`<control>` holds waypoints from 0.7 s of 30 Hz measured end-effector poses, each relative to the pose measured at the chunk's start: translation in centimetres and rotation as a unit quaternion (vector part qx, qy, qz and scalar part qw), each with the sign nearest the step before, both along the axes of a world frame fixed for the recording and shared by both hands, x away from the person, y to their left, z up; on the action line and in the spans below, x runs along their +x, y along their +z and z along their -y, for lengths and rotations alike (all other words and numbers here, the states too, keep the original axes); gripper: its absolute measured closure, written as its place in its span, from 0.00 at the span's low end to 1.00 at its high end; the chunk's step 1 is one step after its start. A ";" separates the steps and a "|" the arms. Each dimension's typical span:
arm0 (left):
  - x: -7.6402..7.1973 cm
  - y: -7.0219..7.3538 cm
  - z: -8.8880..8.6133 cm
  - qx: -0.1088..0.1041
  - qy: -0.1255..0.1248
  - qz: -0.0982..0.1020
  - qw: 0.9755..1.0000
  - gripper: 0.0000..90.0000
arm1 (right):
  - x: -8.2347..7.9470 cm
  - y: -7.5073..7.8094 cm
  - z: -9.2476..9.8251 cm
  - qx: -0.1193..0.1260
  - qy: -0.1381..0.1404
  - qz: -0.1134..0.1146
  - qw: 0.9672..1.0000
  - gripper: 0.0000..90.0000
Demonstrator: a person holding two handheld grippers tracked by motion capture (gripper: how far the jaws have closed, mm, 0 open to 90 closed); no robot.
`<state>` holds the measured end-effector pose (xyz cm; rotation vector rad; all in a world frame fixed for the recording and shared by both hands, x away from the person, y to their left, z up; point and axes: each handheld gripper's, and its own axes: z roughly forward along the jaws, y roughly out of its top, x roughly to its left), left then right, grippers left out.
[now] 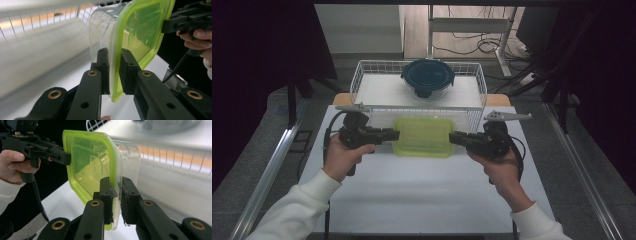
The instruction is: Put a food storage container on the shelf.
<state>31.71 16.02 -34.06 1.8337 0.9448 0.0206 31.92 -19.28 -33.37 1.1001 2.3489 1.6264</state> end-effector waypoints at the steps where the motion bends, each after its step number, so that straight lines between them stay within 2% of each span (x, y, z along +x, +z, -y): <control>1: 0.0 0.0 0.0 0.000 0.000 0.000 1.000 0.90 | 0.0 0.0 0.0 0.000 0.000 0.000 1.000 0.89; 2: 0.9 0.8 -0.1 -0.005 0.000 0.003 1.000 0.90 | 0.7 1.0 -0.1 0.000 -0.001 0.007 1.000 0.89; 4: 1.2 1.0 -0.2 -0.006 0.000 0.004 1.000 0.90 | 1.2 1.7 -0.2 -0.001 -0.003 0.011 1.000 0.89; 6: 2.4 1.9 -0.2 -0.010 0.001 0.009 1.000 0.90 | 1.9 2.6 -0.3 -0.003 -0.007 0.017 1.000 0.89; 14: 4.6 4.0 -0.5 -0.017 -0.001 0.014 1.000 0.90 | 4.2 5.1 -0.4 0.005 -0.010 0.025 1.000 0.89; 15: 5.2 4.7 -0.6 -0.017 -0.002 0.014 1.000 0.90 | 4.4 5.4 -0.4 0.006 -0.009 0.026 1.000 0.89; 17: 5.4 4.9 -0.6 -0.018 -0.002 0.014 1.000 0.90 | 4.7 5.8 -0.5 0.006 -0.010 0.028 1.000 0.89; 18: 5.8 5.4 -0.6 -0.019 -0.003 0.012 1.000 0.90 | 5.2 6.5 -0.5 0.008 -0.011 0.029 1.000 0.89; 20: 6.5 6.4 -0.6 -0.019 -0.004 0.017 1.000 0.90 | 5.5 7.0 -0.4 0.011 -0.012 0.031 0.999 0.89; 21: 6.5 6.4 -0.6 -0.019 -0.004 0.017 1.000 0.90 | 5.5 7.0 -0.4 0.011 -0.012 0.031 0.999 0.89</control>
